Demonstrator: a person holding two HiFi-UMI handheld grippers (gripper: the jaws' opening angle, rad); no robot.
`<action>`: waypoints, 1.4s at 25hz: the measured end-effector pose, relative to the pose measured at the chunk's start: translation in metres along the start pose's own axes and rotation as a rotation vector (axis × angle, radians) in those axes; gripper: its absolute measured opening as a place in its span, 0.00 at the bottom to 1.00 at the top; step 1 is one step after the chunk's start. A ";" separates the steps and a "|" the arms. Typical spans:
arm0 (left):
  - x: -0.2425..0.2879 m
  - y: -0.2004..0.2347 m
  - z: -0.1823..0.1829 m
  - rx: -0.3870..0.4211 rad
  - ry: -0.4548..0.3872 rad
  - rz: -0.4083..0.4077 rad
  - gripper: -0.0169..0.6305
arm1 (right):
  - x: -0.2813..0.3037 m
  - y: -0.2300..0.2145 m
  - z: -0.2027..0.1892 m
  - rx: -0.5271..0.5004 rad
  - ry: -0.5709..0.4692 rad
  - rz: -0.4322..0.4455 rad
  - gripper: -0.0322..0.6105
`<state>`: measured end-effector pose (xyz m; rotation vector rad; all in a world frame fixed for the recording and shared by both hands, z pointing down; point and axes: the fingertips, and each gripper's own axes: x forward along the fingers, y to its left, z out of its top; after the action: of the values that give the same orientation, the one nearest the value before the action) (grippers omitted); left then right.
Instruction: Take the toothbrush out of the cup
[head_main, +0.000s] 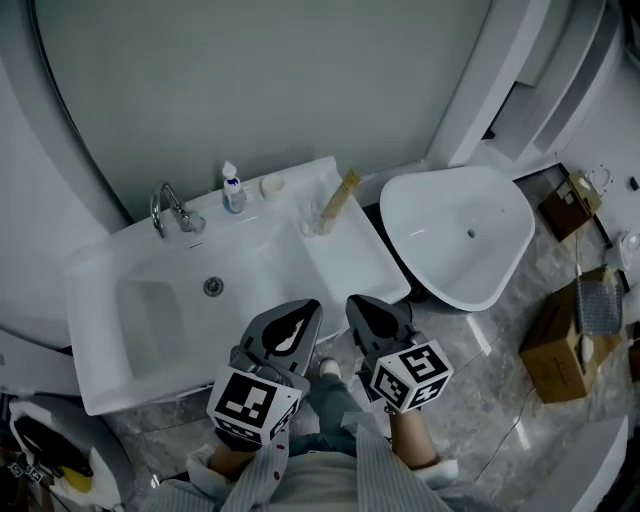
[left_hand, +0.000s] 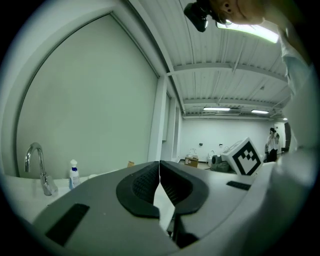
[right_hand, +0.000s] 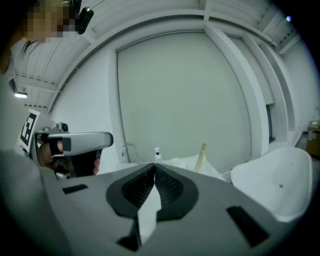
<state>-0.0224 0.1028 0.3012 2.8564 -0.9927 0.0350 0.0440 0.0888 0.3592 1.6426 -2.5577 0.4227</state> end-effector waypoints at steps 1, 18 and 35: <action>0.011 0.005 0.002 -0.003 0.000 0.011 0.05 | 0.008 -0.009 0.004 -0.008 0.007 0.009 0.07; 0.151 0.058 0.012 -0.023 0.008 0.182 0.05 | 0.095 -0.124 0.038 0.003 0.064 0.186 0.07; 0.181 0.093 0.009 -0.029 0.044 0.202 0.05 | 0.137 -0.151 0.036 0.049 0.111 0.203 0.07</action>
<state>0.0615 -0.0821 0.3129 2.7061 -1.2575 0.1002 0.1253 -0.1005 0.3818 1.3360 -2.6589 0.5777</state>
